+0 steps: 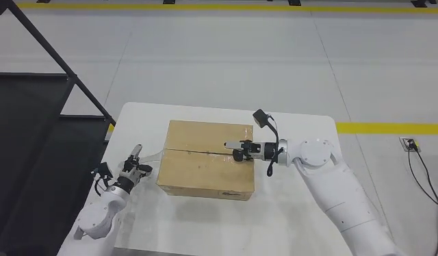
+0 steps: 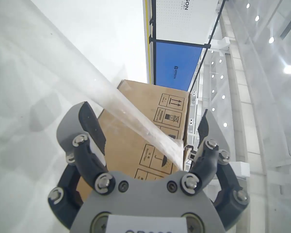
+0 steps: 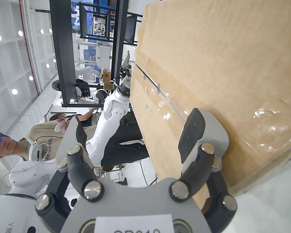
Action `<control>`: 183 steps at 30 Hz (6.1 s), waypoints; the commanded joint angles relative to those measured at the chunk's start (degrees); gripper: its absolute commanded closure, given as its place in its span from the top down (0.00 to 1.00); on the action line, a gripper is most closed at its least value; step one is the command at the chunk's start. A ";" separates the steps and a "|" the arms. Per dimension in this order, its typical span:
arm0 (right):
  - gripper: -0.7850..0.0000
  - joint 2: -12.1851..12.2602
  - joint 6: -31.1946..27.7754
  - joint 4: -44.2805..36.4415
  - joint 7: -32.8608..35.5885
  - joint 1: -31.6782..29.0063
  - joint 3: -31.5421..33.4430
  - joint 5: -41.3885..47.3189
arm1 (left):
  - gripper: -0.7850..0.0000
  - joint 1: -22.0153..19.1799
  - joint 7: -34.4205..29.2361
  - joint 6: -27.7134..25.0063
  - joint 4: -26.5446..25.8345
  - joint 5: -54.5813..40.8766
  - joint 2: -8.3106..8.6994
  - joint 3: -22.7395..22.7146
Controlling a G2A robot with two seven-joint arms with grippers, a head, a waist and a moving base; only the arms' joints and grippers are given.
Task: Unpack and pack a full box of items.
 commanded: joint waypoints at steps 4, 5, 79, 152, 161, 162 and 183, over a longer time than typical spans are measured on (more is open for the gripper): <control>1.00 0.00 0.00 0.00 0.00 0.00 0.00 0.00 | 1.00 -5.02 -1.77 -0.71 6.82 -4.34 -0.78 1.40; 1.00 0.00 0.00 0.00 0.00 0.00 0.00 0.00 | 1.00 -5.85 -1.64 -0.91 7.82 -4.61 -0.89 1.58; 1.00 2.30 -0.51 -11.00 -3.83 -8.01 5.16 -0.94 | 1.00 -2.46 3.34 -6.56 -23.98 32.83 -1.69 8.30; 1.00 7.32 -5.96 -21.43 -8.60 -20.42 14.16 1.25 | 1.00 -13.59 -2.67 -8.71 -15.23 34.59 -6.39 22.55; 1.00 7.14 -8.43 -23.67 -12.30 -18.62 12.14 -2.00 | 1.00 -4.20 -3.98 -10.20 -24.41 27.36 -3.79 5.44; 1.00 7.07 -8.07 -23.56 -12.32 -17.89 11.51 -2.85 | 1.00 -2.98 -4.21 -10.28 -24.89 27.47 -3.52 3.81; 0.62 4.68 -7.35 -9.90 -17.12 -1.23 -1.29 -25.49 | 1.00 7.81 -9.32 -12.22 -28.55 23.81 -1.91 -4.30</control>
